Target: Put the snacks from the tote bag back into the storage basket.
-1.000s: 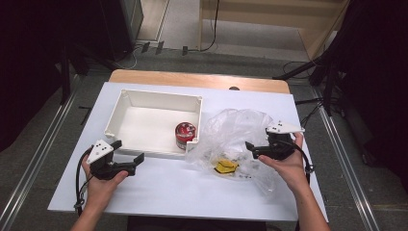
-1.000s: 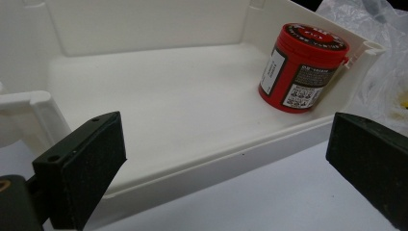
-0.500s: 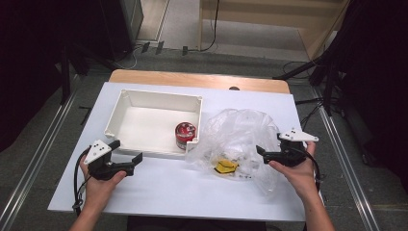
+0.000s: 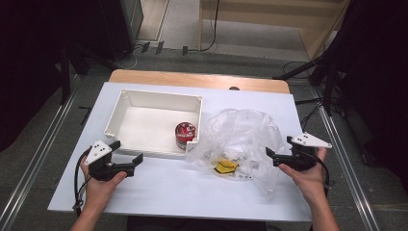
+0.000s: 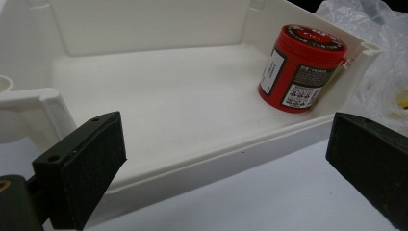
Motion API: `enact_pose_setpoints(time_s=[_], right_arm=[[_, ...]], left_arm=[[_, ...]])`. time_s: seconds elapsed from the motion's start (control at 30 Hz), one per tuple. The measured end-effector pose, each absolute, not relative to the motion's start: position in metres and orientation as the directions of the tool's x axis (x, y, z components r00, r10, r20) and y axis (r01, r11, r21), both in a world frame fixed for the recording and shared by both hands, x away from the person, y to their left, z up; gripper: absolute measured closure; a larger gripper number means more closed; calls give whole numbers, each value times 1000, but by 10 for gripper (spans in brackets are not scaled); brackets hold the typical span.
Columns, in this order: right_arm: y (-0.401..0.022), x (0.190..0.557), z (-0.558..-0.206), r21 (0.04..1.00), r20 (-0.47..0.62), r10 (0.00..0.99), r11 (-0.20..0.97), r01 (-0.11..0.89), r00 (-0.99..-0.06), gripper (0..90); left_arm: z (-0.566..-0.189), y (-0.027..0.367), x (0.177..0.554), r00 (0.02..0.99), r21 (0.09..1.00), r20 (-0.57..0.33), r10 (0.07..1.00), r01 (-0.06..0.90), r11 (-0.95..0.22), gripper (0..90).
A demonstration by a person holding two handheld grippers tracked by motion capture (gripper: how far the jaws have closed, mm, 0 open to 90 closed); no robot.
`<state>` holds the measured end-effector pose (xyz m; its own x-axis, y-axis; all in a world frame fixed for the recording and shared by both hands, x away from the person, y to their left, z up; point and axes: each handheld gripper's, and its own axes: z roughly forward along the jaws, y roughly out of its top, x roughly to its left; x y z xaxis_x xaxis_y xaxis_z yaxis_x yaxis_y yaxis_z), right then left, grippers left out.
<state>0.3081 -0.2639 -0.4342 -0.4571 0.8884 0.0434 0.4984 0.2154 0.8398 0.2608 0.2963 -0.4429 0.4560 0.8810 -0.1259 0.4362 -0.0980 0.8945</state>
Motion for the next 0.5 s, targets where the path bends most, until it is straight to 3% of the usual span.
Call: enact_pose_setpoints(time_s=[0.5], right_arm=[[-307,286,-446,852,60,922,153,501,-383,84]], left_arm=[[-444,297,262,454,893,-127,882,439,-97,3]])
